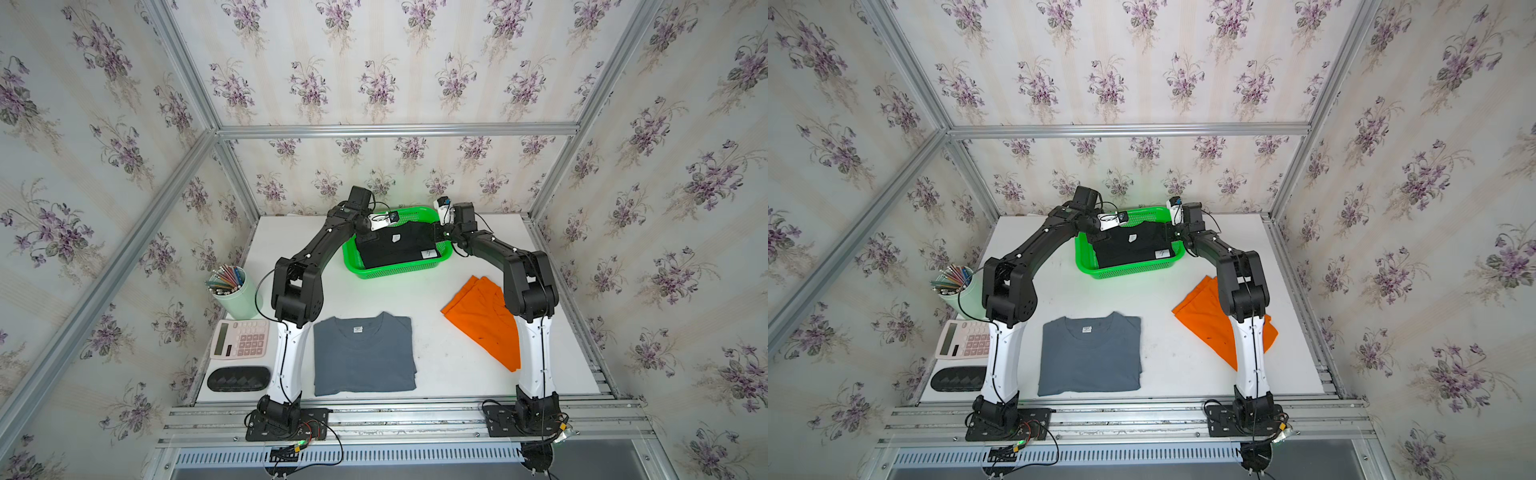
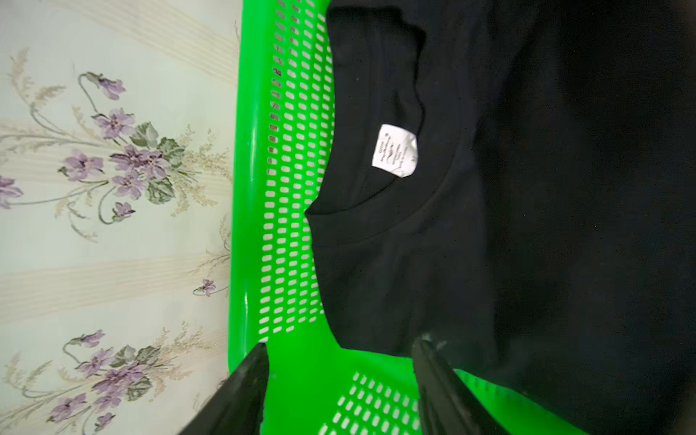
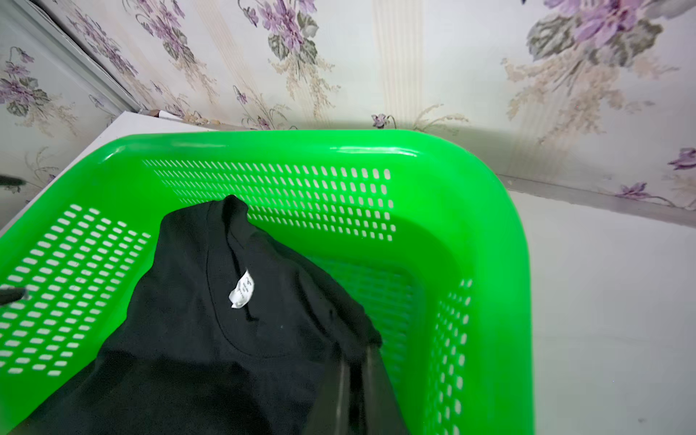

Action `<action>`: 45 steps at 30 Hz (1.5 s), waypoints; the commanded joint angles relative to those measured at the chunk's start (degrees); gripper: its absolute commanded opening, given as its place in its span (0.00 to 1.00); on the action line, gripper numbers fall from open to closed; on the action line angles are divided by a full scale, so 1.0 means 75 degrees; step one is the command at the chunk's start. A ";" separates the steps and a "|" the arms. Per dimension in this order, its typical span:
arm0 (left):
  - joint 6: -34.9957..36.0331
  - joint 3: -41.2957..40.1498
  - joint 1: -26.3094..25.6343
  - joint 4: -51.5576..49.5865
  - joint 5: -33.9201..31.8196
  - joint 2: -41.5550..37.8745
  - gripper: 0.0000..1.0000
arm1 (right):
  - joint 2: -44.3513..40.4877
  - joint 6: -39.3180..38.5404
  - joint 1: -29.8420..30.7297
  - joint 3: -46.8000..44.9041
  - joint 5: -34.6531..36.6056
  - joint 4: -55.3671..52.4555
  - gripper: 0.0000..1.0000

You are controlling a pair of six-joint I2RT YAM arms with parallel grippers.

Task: Put the folded t-shirts into the basket
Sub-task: Place the T-shirt in the bin, then pick up the T-shirt from the center of the board.

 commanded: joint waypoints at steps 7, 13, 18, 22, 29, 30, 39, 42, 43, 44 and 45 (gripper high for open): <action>-0.2035 -0.1857 -0.0034 0.1486 -0.0126 -0.1748 0.63 | -0.0324 0.0925 -0.0066 0.0157 0.0623 0.0386 0.32; -0.6270 -0.1319 -0.0022 0.0290 -0.0672 -0.2242 0.63 | -0.1499 0.1210 -0.0101 -0.0236 0.1097 0.0076 0.45; -0.8256 -0.1171 -0.0009 -0.0963 -0.0600 -0.2392 0.72 | -0.2670 0.1150 -0.0097 -0.1135 0.1717 -0.0759 0.52; -0.9700 -0.2390 0.0006 -0.0357 -0.1271 -0.3136 0.72 | -0.3462 0.1035 0.0024 -0.1892 0.1883 -0.1683 0.53; -1.2385 -0.4570 0.0335 -0.0488 -0.2095 -0.4963 0.73 | -0.4958 0.0248 0.1010 -0.3287 0.1273 -0.2572 0.51; -1.2673 -0.4818 0.0404 -0.0684 -0.2170 -0.5200 0.73 | -0.5161 0.0182 0.1189 -0.3501 0.1078 -0.2626 0.51; -1.4317 -0.6594 0.1105 -0.3362 -0.1741 -0.6384 0.71 | -0.5816 -0.0493 0.2897 -0.5036 -0.0854 -0.3665 0.56; -1.4130 -0.6755 0.1380 -0.3934 -0.1356 -0.6189 0.71 | -0.5467 -0.0416 0.2977 -0.4927 -0.1014 -0.4220 0.59; -1.4082 -0.6776 0.1419 -0.4069 -0.1219 -0.6099 0.71 | -0.5340 -0.0408 0.3001 -0.4877 -0.1052 -0.4386 0.59; -1.4073 -0.6792 0.1430 -0.4208 -0.1073 -0.5991 0.71 | -0.5207 -0.0284 0.3005 -0.4834 -0.1010 -0.4496 0.59; -1.4072 -0.6794 0.1436 -0.4316 -0.0933 -0.5903 0.71 | -0.5085 -0.0179 0.3014 -0.4805 -0.0996 -0.4592 0.60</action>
